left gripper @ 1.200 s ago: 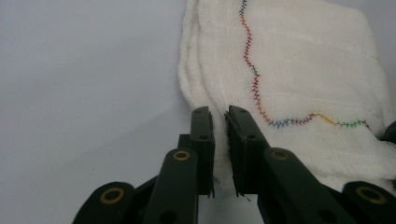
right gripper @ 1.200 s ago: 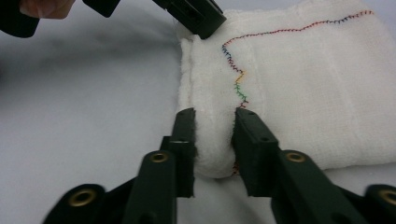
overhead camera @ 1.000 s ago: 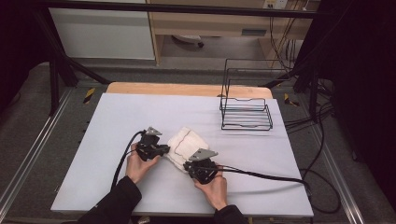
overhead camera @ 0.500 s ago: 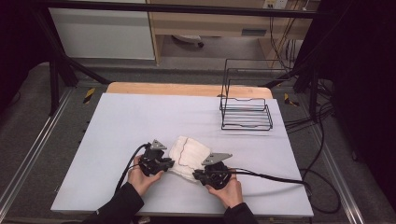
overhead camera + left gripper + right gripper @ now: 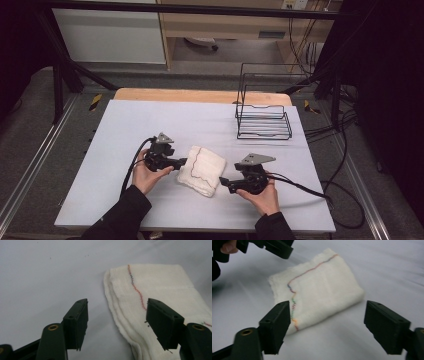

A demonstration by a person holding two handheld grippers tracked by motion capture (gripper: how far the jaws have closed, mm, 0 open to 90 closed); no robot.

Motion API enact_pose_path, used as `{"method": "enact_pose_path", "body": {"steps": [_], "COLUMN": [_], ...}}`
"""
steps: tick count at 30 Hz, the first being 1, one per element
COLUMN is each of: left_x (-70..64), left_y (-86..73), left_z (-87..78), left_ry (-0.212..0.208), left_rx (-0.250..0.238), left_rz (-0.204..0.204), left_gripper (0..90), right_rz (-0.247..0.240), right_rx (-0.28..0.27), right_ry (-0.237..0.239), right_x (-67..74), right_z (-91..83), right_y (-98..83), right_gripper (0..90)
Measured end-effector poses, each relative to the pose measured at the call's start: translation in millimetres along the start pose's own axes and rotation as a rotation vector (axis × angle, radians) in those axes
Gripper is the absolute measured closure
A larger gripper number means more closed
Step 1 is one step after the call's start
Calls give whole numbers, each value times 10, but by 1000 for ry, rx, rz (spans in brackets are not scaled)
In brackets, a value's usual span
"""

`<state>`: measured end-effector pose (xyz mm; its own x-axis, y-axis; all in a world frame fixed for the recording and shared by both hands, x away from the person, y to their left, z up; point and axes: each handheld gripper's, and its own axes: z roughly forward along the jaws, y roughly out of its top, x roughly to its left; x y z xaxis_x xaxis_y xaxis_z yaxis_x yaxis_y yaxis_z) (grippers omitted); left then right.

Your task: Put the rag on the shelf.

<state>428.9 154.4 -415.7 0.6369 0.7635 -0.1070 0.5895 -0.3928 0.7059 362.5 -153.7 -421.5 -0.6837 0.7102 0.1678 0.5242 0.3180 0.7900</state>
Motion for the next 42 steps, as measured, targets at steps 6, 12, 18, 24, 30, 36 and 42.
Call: {"method": "enact_pose_path", "body": {"steps": [6, 12, 18, 24, 30, 36, 42], "left_x": [29, 56, 80, 106, 102, 76, 12], "left_y": [167, 286, 286, 267, 264, 265, 269], "left_z": [203, 429, 579, 629, 658, 657, 655], "left_ry": [1, 3, 12, -3, -36, -36, -30], "left_rx": [2, 20, 45, 51, 43, 53, 58], "left_rz": [-8, -12, -23, -33, -49, -28, -3], "left_gripper": [299, 356, 454, 515, 611, 662, 762], "right_rz": [32, 51, 60, 65, 71, 70, 61], "right_rx": [-25, -20, -18, -24, -34, -23, -38], "right_ry": [-28, -39, -35, -27, -29, -27, -25], "right_x": [-205, -289, -319, -314, -323, -324, -334], "right_z": [-100, -121, -129, -127, -123, -103, -79], "right_y": [-106, -164, -193, -193, -182, -183, -168], "right_gripper": [100, 64, 49, 47, 48, 38, 22]}}
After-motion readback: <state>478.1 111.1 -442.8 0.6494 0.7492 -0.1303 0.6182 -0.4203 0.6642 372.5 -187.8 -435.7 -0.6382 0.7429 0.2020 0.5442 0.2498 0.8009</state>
